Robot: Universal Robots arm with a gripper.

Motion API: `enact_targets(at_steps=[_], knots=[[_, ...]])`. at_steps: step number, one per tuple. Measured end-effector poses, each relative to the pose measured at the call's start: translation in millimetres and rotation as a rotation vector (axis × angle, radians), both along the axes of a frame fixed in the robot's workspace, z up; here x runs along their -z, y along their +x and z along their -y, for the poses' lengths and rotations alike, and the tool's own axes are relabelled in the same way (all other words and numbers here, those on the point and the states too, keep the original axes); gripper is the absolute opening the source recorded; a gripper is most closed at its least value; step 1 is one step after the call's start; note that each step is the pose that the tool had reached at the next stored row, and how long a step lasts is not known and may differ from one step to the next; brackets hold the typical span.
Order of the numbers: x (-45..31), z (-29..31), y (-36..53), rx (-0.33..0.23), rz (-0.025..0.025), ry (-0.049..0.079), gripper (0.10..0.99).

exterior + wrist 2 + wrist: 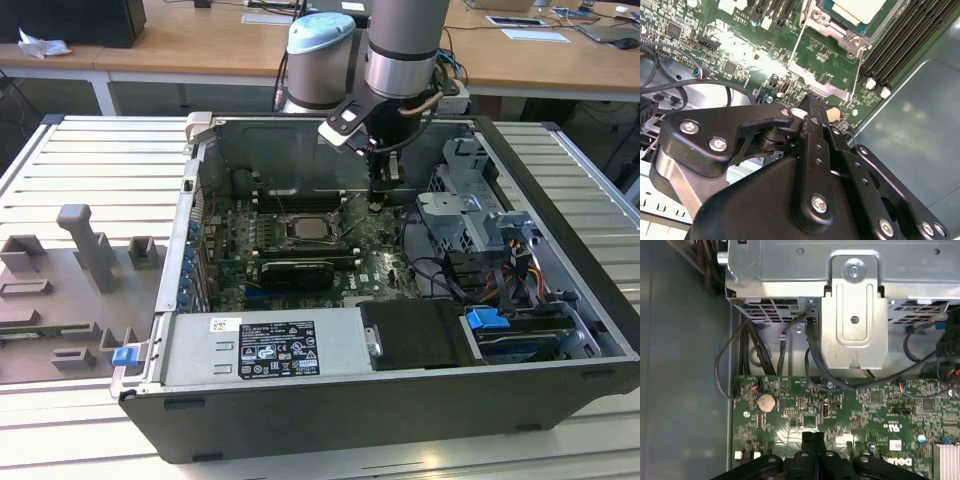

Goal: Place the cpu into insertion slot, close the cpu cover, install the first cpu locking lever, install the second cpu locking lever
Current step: 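Close the cpu cover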

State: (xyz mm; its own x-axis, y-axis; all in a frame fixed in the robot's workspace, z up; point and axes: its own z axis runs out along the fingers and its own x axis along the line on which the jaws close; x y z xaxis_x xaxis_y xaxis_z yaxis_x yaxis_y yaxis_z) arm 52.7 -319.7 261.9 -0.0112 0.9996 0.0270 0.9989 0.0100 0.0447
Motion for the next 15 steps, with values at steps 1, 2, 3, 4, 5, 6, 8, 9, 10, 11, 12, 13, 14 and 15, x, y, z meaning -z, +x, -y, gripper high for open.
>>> enact_targets(at_steps=[1,2,3,4,5,6,8,9,10,11,12,13,14,15], knots=[[1.2,-0.2,1.2,0.0,-0.0003,0.0,0.106],[2.4,-0.3,1.9,0.0,-0.0006,0.0,0.106],[3.7,-0.5,2.6,0.0,-0.0008,0.0,0.106],[5.3,-0.6,2.8,0.0,-0.0011,0.0,0.106],[7.4,-0.6,2.7,0.0,-0.0015,0.0,0.106],[8.8,-0.6,2.7,0.0,-0.0017,0.0,0.106],[9.8,-0.7,1.1,0.0,-0.0019,0.0,0.106],[10.2,-0.6,-2.4,0.0,-0.0019,0.0,0.106],[10.3,-0.6,-5.5,0.0,-0.0019,0.0,0.106],[10.4,-0.7,-7.0,0.0,-0.0019,0.0,0.106],[10.5,-0.7,-7.9,0.0,-0.0019,0.0,0.106],[10.5,-0.7,-9.4,0.0,-0.0019,0.0,0.106],[10.5,-0.7,-10.1,0.0,-0.0019,0.0,0.106],[10.5,-0.7,-10.8,0.0,-0.0019,0.0,0.106]])
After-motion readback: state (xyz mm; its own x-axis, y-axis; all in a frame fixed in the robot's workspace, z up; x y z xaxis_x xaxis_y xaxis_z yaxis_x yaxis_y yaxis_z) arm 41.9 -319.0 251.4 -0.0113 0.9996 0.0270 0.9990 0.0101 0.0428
